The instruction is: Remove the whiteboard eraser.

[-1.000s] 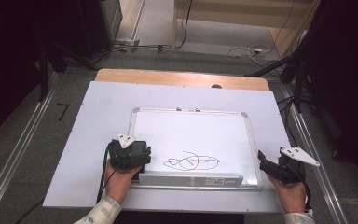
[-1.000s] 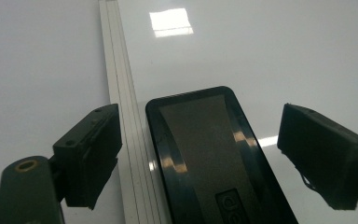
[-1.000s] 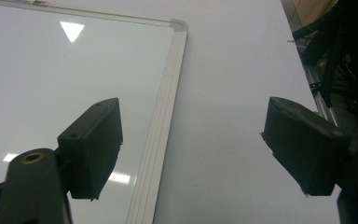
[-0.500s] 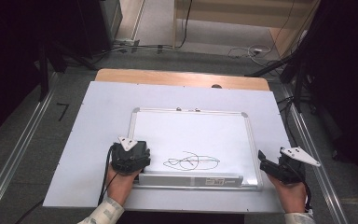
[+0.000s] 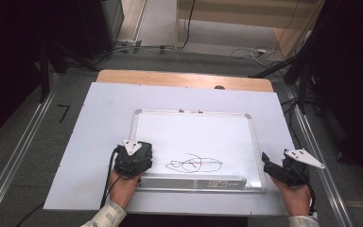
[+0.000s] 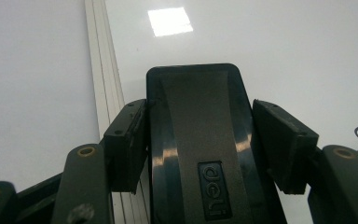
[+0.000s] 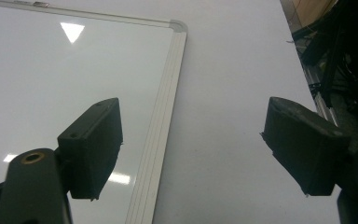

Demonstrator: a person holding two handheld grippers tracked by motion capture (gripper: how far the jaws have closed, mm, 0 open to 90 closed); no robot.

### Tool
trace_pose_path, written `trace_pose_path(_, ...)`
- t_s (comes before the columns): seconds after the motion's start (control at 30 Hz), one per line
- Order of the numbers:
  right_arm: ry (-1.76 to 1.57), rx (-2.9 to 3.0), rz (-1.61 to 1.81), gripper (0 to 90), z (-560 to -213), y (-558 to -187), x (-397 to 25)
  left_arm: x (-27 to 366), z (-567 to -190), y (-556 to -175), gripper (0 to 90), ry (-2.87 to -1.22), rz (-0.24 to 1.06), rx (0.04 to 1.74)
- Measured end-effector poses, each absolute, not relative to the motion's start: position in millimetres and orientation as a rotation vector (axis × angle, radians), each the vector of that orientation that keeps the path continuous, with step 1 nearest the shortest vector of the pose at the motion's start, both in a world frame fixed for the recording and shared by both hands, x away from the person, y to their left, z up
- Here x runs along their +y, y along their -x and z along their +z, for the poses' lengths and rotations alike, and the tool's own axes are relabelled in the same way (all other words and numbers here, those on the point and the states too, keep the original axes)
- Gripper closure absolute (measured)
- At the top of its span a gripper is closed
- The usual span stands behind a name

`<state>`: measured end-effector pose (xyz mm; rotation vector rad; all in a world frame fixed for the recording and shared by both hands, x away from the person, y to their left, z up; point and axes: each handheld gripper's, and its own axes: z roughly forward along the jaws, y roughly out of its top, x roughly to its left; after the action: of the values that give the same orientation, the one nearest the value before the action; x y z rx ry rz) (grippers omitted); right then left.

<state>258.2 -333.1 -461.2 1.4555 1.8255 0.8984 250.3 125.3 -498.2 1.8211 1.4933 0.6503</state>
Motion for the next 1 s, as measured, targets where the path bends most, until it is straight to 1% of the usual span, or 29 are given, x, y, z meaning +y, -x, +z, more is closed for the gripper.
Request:
trace_pose_path(0.47, -1.455, 1.825, 0.9, 18.2, -461.1, -258.2, -333.3, 128.6, -497.6, -252.8, 39.3, -1.832, 0.632, 1.454)
trace_pose_path(1.0, -1.456, 1.824, 0.899, 18.2, -461.0, -258.2, -333.4, 123.5, -498.7, -251.5, 40.1, -1.842, 0.669, 1.453)
